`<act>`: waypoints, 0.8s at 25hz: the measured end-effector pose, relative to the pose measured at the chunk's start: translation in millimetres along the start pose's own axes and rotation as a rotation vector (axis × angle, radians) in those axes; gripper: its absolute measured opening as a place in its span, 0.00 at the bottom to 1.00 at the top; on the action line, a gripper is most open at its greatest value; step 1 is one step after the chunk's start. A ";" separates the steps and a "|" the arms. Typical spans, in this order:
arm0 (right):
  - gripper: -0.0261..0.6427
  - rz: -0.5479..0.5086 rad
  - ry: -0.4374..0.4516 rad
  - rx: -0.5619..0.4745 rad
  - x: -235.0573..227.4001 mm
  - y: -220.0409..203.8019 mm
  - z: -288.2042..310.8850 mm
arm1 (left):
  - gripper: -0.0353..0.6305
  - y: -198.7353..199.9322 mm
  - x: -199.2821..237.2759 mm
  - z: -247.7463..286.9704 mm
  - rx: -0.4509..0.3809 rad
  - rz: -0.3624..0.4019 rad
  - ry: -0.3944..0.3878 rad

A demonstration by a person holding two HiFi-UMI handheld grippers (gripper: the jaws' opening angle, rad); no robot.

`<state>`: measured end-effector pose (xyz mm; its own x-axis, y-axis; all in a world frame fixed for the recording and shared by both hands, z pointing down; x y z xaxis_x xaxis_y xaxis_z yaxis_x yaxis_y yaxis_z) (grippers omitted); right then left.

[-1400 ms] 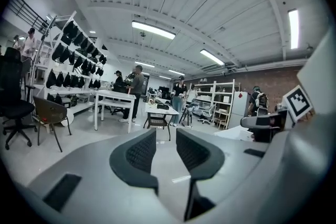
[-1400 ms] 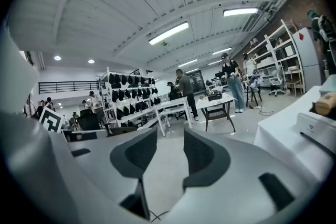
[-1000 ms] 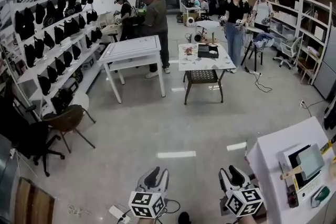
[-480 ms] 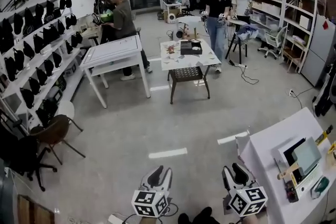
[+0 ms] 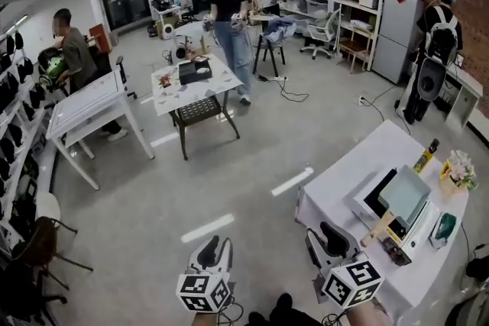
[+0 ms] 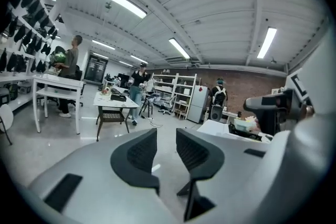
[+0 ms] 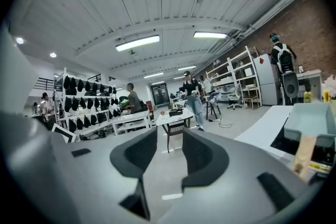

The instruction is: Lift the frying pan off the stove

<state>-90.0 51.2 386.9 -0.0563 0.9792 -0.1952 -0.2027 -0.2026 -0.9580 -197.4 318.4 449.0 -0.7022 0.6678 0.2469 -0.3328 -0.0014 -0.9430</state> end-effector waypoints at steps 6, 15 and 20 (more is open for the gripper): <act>0.25 0.081 -0.141 -0.050 -58.9 7.8 -33.3 | 0.20 8.5 -41.8 75.7 0.046 0.041 -0.157; 0.25 0.180 -0.367 -0.089 -139.4 -10.2 -93.7 | 0.20 5.5 -117.6 167.5 0.102 0.100 -0.364; 0.25 0.236 -0.500 -0.112 -169.7 -17.1 -119.9 | 0.20 4.2 -157.2 210.9 0.136 0.122 -0.481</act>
<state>40.3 -109.8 411.2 -0.5494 0.7759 -0.3102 -0.0248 -0.3862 -0.9221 -221.2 56.4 453.4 -0.9406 0.2384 0.2417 -0.2867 -0.1764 -0.9416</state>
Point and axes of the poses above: the fingertips, and each gripper's own axes: z forward along the fingers, x to its left, y out of its top, the point moved 9 cm from there along -z, backward along the fingers, and after that the axes turned 7 degrees about -y, right-handed, at the moved point
